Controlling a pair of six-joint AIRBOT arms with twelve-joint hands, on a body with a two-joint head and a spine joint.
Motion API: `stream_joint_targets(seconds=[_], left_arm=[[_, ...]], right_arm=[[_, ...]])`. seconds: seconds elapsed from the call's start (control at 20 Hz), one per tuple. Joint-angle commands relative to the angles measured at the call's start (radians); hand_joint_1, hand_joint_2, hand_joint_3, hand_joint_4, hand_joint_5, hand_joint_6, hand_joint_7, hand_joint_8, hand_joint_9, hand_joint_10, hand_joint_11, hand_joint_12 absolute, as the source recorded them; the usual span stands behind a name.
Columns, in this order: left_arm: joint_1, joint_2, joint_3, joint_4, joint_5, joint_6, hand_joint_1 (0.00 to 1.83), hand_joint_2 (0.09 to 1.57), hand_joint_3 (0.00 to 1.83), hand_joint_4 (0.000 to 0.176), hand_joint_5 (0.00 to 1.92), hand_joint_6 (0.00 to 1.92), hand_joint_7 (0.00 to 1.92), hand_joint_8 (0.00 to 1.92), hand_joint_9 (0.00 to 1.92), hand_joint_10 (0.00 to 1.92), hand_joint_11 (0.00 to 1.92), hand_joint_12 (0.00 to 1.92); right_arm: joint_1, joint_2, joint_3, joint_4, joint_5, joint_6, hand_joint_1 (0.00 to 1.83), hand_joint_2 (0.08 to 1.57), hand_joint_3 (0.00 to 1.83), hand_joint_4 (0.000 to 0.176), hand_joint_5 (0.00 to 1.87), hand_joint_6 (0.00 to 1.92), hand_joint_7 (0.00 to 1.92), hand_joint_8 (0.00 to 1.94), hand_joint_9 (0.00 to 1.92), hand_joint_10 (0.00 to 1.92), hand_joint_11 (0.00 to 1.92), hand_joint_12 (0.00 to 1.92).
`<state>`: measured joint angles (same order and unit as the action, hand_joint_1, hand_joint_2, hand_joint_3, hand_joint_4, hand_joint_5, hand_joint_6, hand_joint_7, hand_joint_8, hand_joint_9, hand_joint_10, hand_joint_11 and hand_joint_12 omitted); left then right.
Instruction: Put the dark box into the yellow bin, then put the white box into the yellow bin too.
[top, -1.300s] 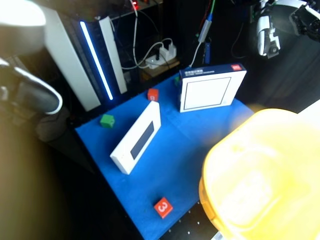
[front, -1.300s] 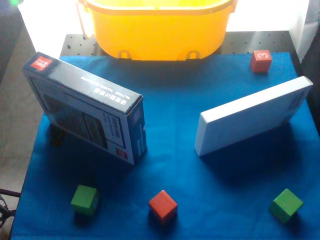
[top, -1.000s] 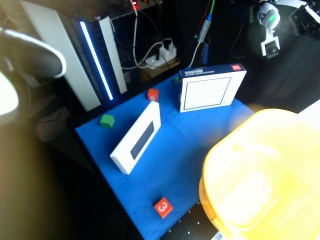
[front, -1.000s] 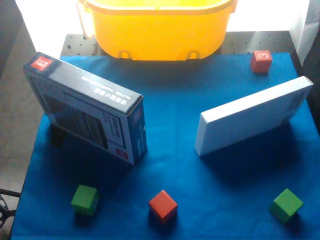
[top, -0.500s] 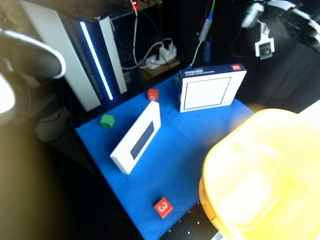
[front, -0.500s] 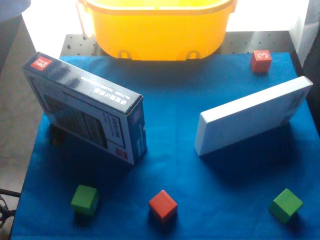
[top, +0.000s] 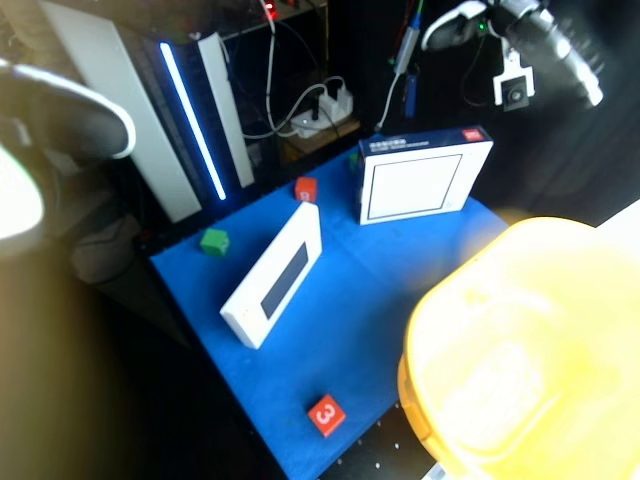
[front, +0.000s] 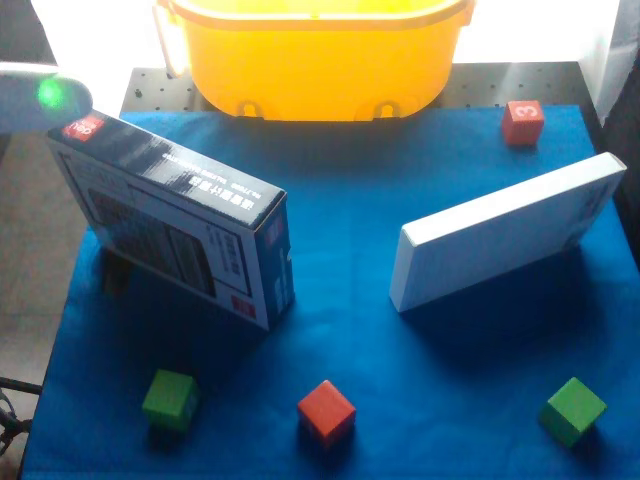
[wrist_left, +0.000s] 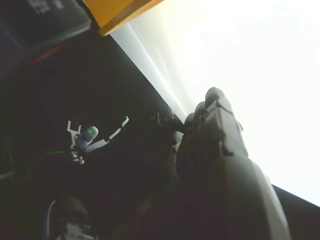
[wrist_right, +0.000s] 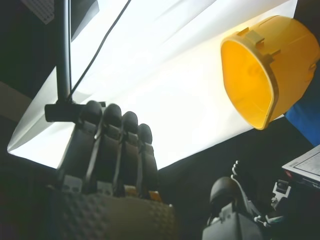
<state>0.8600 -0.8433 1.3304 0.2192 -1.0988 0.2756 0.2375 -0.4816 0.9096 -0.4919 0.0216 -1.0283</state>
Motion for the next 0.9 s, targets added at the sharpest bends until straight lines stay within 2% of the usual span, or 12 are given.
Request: stream_joint_targets(seconds=[0.0, 0.05, 0.15, 0.2, 0.25, 0.3, 0.4, 0.45, 0.55, 0.65, 0.7, 0.85], left_arm=[[-0.009, 0.005, -0.001, -0.043, -0.075, -0.009, 0.29, 0.81, 0.00, 0.176, 0.00, 0.00, 0.00, 0.00, 0.00, 0.00, 0.04, 0.03], [-0.009, 0.000, 0.002, -0.030, -0.056, -0.010, 0.29, 0.83, 0.00, 0.168, 0.00, 0.00, 0.00, 0.00, 0.00, 0.00, 0.05, 0.03], [-0.009, -0.018, 0.015, -0.007, -0.031, -0.036, 0.27, 0.83, 0.01, 0.119, 0.00, 0.00, 0.00, 0.00, 0.01, 0.00, 0.06, 0.04], [-0.009, -0.037, 0.029, -0.001, -0.026, -0.057, 0.27, 0.83, 0.01, 0.122, 0.00, 0.00, 0.00, 0.00, 0.00, 0.00, 0.04, 0.03], [-0.009, -0.047, 0.036, 0.007, -0.015, -0.063, 0.29, 0.85, 0.01, 0.091, 0.00, 0.00, 0.00, 0.00, 0.00, 0.00, 0.03, 0.03], [-0.009, -0.057, 0.039, 0.021, 0.002, -0.065, 0.32, 0.85, 0.01, 0.090, 0.00, 0.00, 0.00, 0.00, 0.00, 0.00, 0.04, 0.03], [-0.009, -0.062, 0.036, 0.047, 0.020, -0.074, 0.44, 0.82, 0.00, 0.165, 0.00, 0.00, 0.00, 0.00, 0.00, 0.00, 0.01, 0.01], [-0.008, -0.063, 0.034, 0.063, 0.028, -0.084, 0.46, 0.85, 0.01, 0.167, 0.00, 0.00, 0.00, 0.00, 0.00, 0.00, 0.03, 0.02], [-0.007, -0.067, 0.032, 0.091, 0.044, -0.099, 0.51, 0.87, 0.01, 0.124, 0.00, 0.00, 0.00, 0.00, 0.00, 0.00, 0.04, 0.03], [-0.002, -0.067, 0.029, 0.099, 0.048, -0.104, 0.53, 0.84, 0.00, 0.168, 0.00, 0.00, 0.00, 0.00, 0.00, 0.00, 0.05, 0.03], [-0.001, -0.067, 0.031, 0.099, 0.051, -0.104, 0.56, 0.83, 0.00, 0.161, 0.00, 0.00, 0.00, 0.00, 0.01, 0.00, 0.06, 0.03], [-0.001, -0.067, 0.034, 0.102, 0.061, -0.104, 0.54, 0.85, 0.00, 0.106, 0.00, 0.00, 0.01, 0.00, 0.02, 0.01, 0.07, 0.04]], right_arm=[[0.011, 0.001, -0.002, 0.002, 0.115, -0.003, 0.00, 1.04, 0.00, 0.000, 0.38, 0.02, 0.42, 0.01, 0.40, 0.01, 0.32, 0.04], [0.011, 0.001, -0.002, 0.002, 0.115, -0.003, 0.00, 1.05, 0.01, 0.000, 0.39, 0.02, 0.42, 0.01, 0.40, 0.01, 0.32, 0.04], [0.009, 0.001, -0.003, 0.002, 0.115, -0.003, 0.03, 1.07, 0.00, 0.000, 0.42, 0.01, 0.43, 0.00, 0.40, 0.00, 0.33, 0.03], [0.006, 0.001, -0.002, 0.005, 0.115, -0.003, 0.04, 1.06, 0.00, 0.000, 0.42, 0.01, 0.43, 0.00, 0.40, 0.00, 0.33, 0.03], [0.004, 0.001, -0.002, 0.007, 0.115, -0.003, 0.06, 1.05, 0.00, 0.000, 0.43, 0.01, 0.43, 0.00, 0.39, 0.00, 0.33, 0.03], [0.002, 0.001, -0.002, 0.008, 0.115, -0.003, 0.07, 1.06, 0.00, 0.000, 0.43, 0.01, 0.42, 0.00, 0.39, 0.00, 0.33, 0.03], [0.002, 0.001, -0.002, 0.008, 0.115, -0.003, 0.07, 1.06, 0.00, 0.000, 0.43, 0.01, 0.43, 0.00, 0.40, 0.00, 0.34, 0.03], [0.002, 0.001, -0.003, 0.008, 0.115, -0.003, 0.07, 1.06, 0.00, 0.000, 0.44, 0.01, 0.43, 0.00, 0.40, 0.00, 0.34, 0.03], [0.001, 0.002, -0.003, 0.008, 0.115, -0.003, 0.07, 1.04, 0.00, 0.000, 0.43, 0.00, 0.43, 0.00, 0.39, 0.00, 0.34, 0.02], [0.001, 0.002, -0.003, 0.008, 0.115, -0.003, 0.09, 1.03, 0.00, 0.000, 0.44, 0.00, 0.43, 0.00, 0.41, 0.00, 0.35, 0.03], [0.001, 0.002, -0.003, 0.008, 0.115, -0.003, 0.09, 1.02, 0.00, 0.000, 0.44, 0.00, 0.44, 0.00, 0.41, 0.01, 0.36, 0.03], [0.001, 0.002, -0.003, 0.008, 0.115, -0.003, 0.05, 1.03, 0.00, 0.000, 0.45, 0.00, 0.44, 0.00, 0.42, 0.01, 0.37, 0.03]])
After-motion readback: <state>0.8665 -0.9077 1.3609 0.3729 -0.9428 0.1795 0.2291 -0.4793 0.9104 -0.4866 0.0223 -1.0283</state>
